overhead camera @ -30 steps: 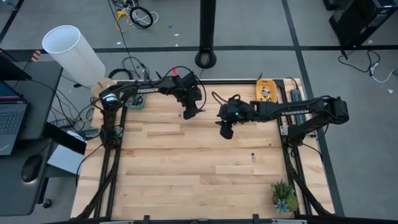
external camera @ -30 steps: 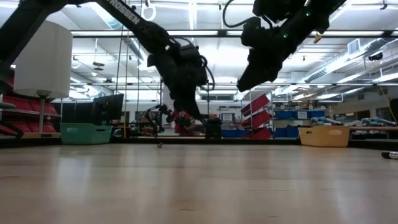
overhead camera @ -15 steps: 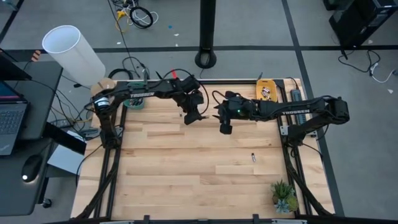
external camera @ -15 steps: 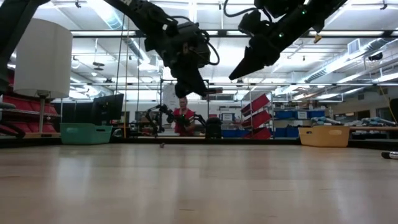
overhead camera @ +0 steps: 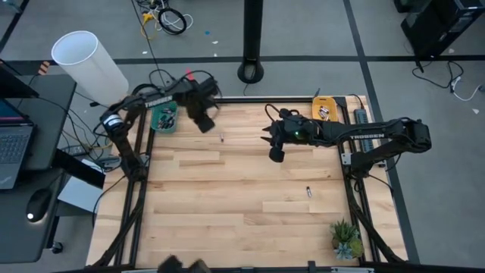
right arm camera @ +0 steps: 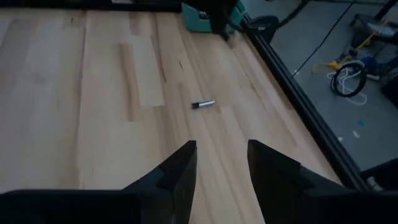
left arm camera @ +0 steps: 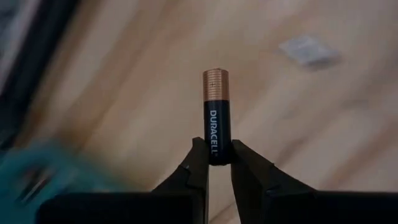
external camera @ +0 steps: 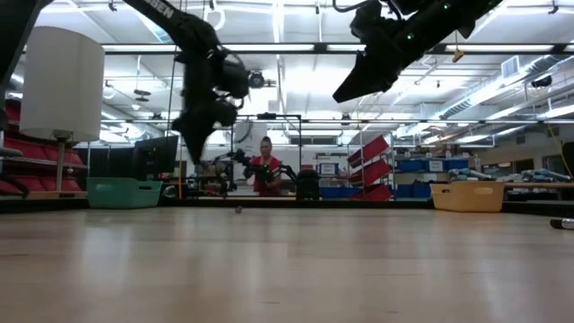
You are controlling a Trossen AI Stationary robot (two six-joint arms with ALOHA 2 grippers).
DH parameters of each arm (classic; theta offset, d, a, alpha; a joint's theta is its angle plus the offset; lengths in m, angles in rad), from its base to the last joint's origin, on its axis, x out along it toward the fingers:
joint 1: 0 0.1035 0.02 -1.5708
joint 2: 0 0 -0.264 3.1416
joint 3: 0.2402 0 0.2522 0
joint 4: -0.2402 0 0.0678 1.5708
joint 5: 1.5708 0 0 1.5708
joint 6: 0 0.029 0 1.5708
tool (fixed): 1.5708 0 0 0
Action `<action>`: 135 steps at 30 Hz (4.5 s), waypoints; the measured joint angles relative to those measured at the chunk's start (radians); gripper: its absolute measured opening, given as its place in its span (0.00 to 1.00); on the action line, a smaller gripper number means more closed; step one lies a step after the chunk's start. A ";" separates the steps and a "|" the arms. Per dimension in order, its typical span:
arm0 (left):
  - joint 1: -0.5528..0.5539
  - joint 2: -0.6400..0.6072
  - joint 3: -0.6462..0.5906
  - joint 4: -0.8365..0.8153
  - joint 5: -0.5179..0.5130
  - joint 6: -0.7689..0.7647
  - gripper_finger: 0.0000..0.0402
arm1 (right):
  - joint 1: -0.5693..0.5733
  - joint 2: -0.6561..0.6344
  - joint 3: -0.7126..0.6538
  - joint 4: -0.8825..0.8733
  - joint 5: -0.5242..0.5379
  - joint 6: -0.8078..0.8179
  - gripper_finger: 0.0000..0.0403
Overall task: Sort batteries
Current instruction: Put the black battery into the blue bin, then put the silver battery into the yellow bin
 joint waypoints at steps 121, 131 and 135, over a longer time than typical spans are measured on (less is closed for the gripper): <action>-0.109 -0.030 -0.001 0.131 -0.014 -0.047 0.38 | 0.408 0.062 -0.294 -0.564 -0.358 1.406 0.37; -0.109 -0.030 -0.001 0.109 -0.014 -0.050 0.38 | 0.407 0.127 -0.280 -0.582 -0.362 1.224 0.05; -0.109 -0.030 -0.001 0.110 -0.014 -0.049 0.38 | 0.394 0.097 -0.259 -0.620 -0.335 1.167 0.05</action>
